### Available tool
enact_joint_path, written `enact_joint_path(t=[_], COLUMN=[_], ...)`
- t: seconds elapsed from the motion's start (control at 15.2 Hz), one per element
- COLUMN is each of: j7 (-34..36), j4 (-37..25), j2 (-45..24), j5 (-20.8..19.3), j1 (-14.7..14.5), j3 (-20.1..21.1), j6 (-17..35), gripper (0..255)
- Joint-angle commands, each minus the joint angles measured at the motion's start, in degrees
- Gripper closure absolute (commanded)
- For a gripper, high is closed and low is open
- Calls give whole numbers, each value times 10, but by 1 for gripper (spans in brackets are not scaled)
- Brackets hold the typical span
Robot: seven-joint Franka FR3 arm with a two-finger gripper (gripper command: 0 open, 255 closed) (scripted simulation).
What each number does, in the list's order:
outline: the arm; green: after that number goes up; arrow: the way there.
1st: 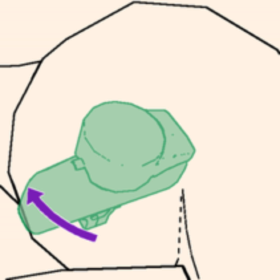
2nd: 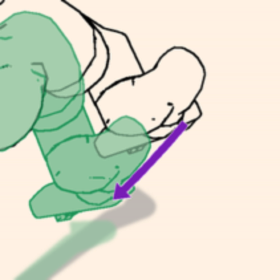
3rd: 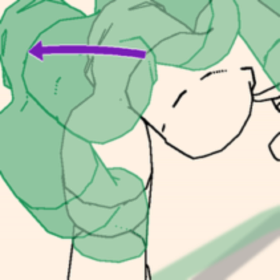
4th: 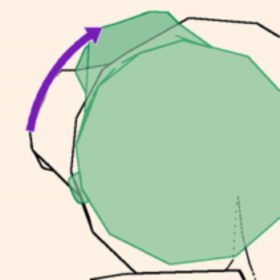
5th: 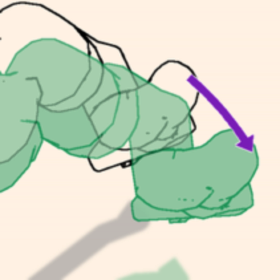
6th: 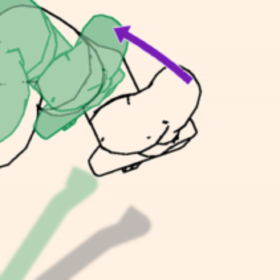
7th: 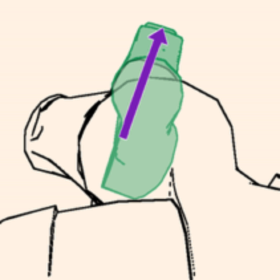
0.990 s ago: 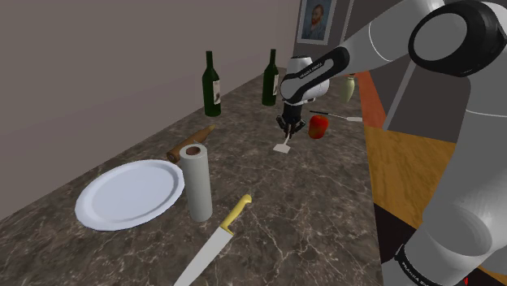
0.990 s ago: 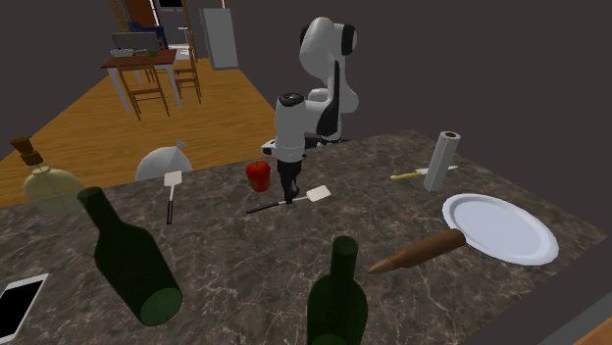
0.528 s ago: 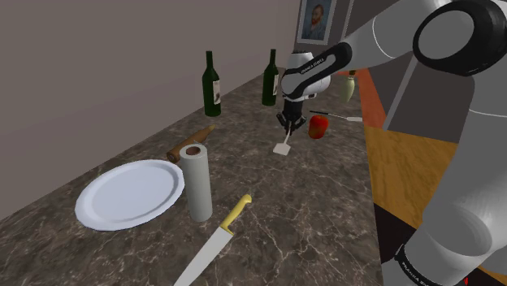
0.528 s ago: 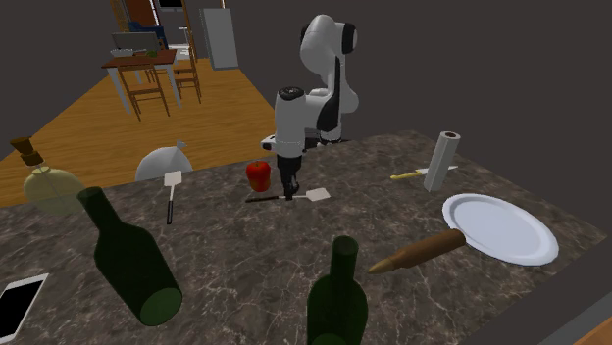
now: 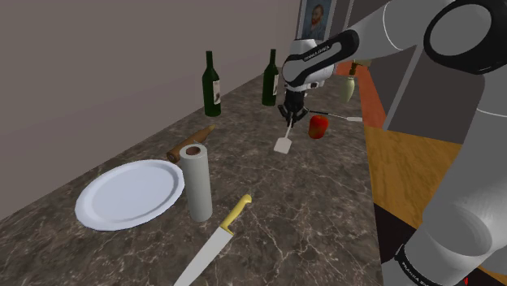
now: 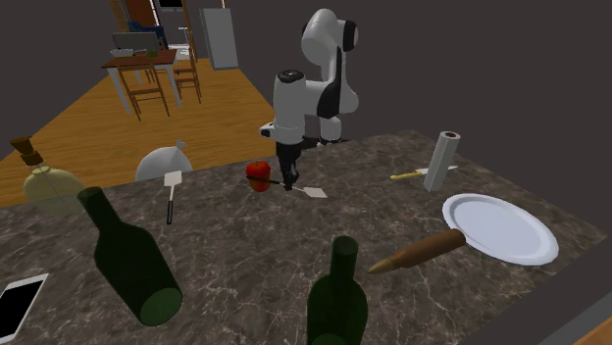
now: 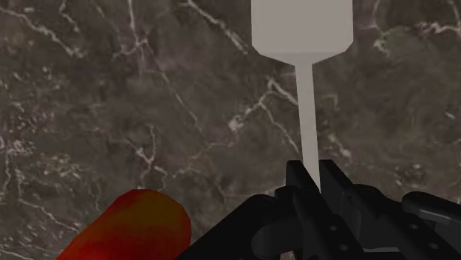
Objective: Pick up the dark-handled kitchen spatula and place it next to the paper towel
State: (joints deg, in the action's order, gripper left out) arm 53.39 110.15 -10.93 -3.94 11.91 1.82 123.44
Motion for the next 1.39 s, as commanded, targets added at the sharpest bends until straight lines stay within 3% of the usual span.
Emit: enact_joint_path(t=[0.0,1.32], j7=[-1,-9], j4=[-11,-122], j2=[4,38], j5=[1,6], j1=[0,-1], j3=[0,1], j6=[-15,-160], gripper=[255,255])
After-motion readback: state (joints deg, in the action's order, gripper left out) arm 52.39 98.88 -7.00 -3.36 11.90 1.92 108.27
